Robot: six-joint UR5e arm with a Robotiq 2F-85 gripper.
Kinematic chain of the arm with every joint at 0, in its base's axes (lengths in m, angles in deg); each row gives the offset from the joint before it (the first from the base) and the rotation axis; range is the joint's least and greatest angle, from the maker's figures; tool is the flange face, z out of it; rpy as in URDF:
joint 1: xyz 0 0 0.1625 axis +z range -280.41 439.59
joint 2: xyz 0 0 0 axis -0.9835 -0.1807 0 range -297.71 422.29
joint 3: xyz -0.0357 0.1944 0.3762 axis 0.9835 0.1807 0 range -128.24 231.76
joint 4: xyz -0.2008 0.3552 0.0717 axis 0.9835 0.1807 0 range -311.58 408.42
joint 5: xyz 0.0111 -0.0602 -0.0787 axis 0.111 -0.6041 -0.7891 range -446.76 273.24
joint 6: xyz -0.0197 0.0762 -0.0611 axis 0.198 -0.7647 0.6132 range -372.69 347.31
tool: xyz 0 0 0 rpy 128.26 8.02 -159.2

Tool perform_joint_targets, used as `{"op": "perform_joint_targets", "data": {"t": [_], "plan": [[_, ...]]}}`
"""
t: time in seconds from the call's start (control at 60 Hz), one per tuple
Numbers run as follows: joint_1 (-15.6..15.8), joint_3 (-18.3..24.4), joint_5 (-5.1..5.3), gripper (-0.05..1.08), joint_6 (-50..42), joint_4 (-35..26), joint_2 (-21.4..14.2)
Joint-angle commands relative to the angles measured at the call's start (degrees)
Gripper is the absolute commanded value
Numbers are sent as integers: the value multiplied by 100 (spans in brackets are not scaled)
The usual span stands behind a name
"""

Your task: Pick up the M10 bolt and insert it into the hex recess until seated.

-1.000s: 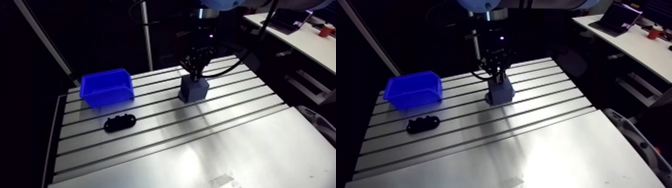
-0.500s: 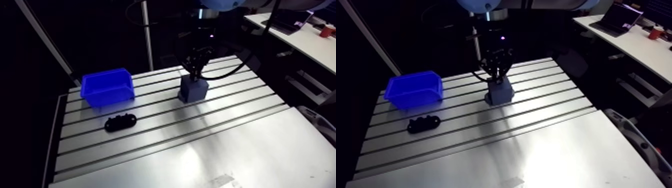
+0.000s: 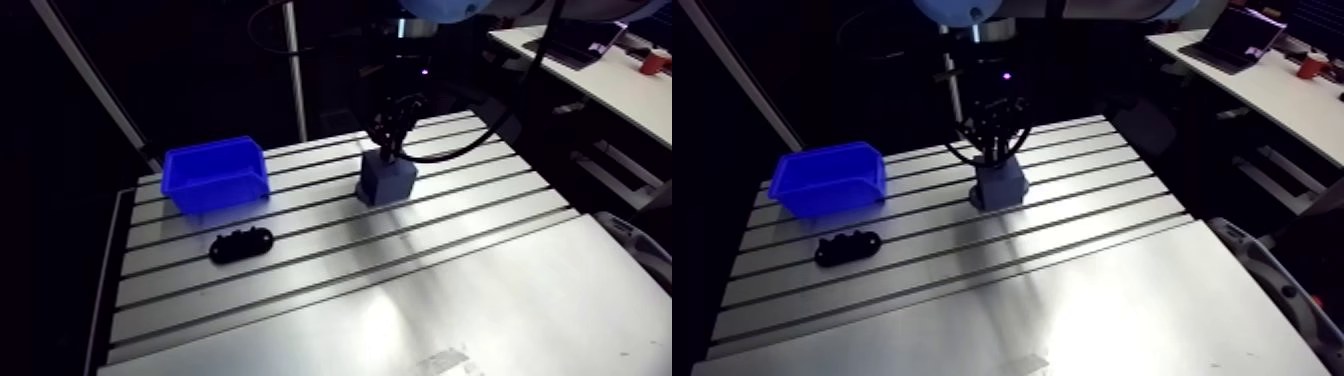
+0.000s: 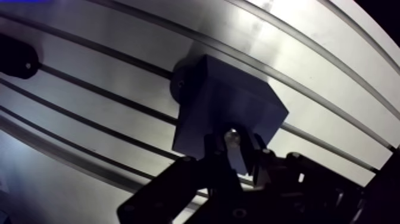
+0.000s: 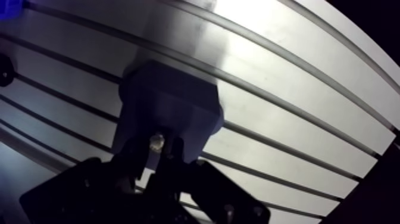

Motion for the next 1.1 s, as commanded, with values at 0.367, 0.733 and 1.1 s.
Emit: {"op": "perform_joint_targets", "data": {"t": [0.367,0.733,1.1], "plan": [[0,-12,43,71,460,-6,-6],[-7,-12,52,71,786,-6,-29],[0,-62,78,70,1039,-6,-58]]}}
